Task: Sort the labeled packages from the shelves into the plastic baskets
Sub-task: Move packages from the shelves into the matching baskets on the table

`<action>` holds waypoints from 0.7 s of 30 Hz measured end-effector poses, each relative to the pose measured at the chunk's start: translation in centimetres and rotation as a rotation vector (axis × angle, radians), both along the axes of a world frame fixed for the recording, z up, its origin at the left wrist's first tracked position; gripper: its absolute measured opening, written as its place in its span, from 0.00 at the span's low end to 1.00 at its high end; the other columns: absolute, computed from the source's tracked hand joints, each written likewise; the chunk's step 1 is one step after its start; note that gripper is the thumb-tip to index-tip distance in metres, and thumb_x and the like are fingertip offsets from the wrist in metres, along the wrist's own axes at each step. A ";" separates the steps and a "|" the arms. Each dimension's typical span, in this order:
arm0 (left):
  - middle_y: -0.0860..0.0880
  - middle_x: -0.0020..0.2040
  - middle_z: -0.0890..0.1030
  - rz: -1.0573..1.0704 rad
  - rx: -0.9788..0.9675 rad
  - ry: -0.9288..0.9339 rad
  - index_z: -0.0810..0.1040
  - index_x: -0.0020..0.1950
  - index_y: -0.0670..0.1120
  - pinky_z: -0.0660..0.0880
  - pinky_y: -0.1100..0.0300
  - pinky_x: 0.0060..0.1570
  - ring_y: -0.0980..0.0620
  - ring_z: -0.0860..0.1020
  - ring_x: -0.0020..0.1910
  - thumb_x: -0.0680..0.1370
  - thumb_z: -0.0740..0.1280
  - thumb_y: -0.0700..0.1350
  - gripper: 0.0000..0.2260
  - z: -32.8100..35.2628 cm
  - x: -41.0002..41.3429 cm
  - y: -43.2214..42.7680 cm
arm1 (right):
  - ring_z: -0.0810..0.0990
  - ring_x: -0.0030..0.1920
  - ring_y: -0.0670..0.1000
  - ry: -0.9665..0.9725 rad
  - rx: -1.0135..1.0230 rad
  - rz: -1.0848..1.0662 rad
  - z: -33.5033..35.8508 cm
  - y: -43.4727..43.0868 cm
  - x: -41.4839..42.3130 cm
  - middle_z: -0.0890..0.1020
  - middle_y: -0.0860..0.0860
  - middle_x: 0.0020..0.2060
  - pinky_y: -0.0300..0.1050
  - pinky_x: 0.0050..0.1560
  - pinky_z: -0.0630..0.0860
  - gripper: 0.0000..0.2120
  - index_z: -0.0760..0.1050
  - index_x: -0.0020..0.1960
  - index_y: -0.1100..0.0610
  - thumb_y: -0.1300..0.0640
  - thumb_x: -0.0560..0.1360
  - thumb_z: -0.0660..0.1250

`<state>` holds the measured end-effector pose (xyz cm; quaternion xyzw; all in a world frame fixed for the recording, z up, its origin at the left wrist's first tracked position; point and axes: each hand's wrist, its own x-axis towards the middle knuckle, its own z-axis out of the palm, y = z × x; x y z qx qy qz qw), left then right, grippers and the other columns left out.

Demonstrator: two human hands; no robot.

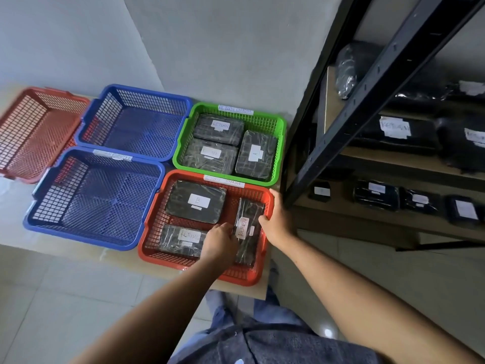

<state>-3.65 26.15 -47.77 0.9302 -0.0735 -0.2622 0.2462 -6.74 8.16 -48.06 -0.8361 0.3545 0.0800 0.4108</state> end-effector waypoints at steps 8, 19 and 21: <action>0.50 0.63 0.78 -0.046 -0.075 0.029 0.83 0.65 0.48 0.78 0.57 0.55 0.50 0.79 0.52 0.79 0.68 0.42 0.15 -0.3 -0.4 1.3 | 0.83 0.33 0.53 0.019 -0.057 0.020 -0.3 0.8 -0.1 0.82 0.49 0.45 0.51 0.31 0.83 0.39 0.47 0.83 0.36 0.59 0.83 0.63; 0.52 0.59 0.76 -0.244 -0.168 -0.085 0.83 0.62 0.50 0.81 0.54 0.56 0.51 0.80 0.52 0.79 0.68 0.39 0.13 3.4 1.5 1.2 | 0.77 0.40 0.47 -0.037 -0.252 0.191 2.1 -2.1 -1.0 0.83 0.50 0.48 0.36 0.32 0.66 0.24 0.68 0.77 0.49 0.52 0.82 0.68; 0.53 0.57 0.76 -0.277 -0.210 -0.120 0.83 0.60 0.51 0.81 0.55 0.53 0.53 0.79 0.50 0.79 0.68 0.40 0.12 4.6 2.0 0.5 | 0.76 0.37 0.46 -0.058 -0.299 0.170 4.0 -2.8 -1.5 0.83 0.49 0.44 0.36 0.31 0.63 0.16 0.76 0.69 0.50 0.53 0.82 0.68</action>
